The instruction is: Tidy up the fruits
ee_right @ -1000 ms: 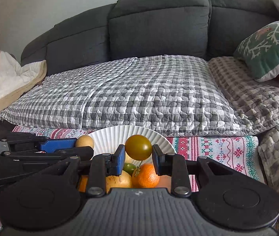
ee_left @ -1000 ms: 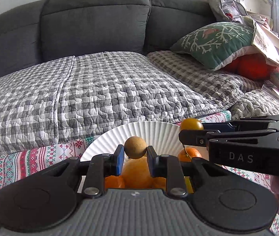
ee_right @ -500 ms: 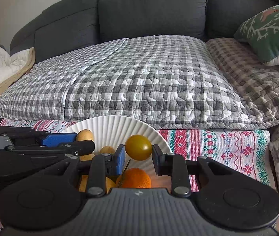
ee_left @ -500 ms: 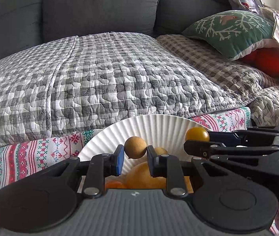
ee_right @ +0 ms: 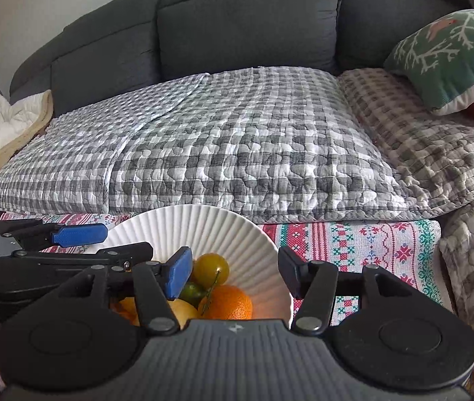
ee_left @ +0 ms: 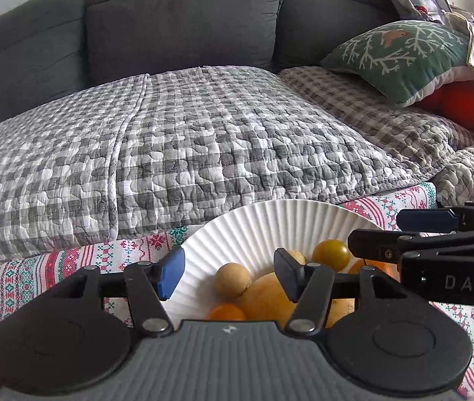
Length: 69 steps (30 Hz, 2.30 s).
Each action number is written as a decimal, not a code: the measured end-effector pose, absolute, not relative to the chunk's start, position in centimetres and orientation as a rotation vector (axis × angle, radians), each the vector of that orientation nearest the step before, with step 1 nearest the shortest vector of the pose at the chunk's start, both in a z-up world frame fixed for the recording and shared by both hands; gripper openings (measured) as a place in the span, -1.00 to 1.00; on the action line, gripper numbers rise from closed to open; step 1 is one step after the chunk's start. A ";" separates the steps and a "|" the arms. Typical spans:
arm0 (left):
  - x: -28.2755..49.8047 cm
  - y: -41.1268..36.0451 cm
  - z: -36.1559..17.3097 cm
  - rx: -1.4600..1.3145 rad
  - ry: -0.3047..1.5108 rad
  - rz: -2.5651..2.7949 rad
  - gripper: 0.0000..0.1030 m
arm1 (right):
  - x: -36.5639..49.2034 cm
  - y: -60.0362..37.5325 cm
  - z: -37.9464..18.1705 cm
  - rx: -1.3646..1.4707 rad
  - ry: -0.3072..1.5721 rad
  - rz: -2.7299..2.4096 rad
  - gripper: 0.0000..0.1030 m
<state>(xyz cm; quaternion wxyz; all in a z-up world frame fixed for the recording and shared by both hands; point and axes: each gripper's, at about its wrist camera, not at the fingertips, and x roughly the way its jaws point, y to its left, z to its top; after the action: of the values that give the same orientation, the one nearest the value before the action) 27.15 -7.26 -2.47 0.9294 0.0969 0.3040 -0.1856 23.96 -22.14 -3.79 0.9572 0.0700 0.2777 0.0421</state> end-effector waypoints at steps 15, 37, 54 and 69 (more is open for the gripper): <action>16.1 -3.5 -0.6 0.208 0.594 -0.309 0.85 | 14.6 -20.1 -2.3 0.116 0.549 0.025 0.60; 5.8 0.2 -3.2 0.110 0.673 -0.232 0.98 | 3.7 -17.3 -4.1 0.052 0.534 -0.033 0.77; 4.0 1.1 -4.6 0.124 0.772 -0.157 0.98 | 0.9 -16.4 -5.8 0.061 0.547 -0.124 0.92; 4.2 1.7 -4.9 0.143 0.815 -0.132 0.98 | 1.4 -16.6 -6.5 0.079 0.605 -0.138 0.94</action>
<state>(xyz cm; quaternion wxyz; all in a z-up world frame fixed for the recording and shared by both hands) 4.17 1.71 -4.93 0.9134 0.0697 0.3958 -0.0641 1.36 -16.59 -6.53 0.9514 0.0391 0.2977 -0.0681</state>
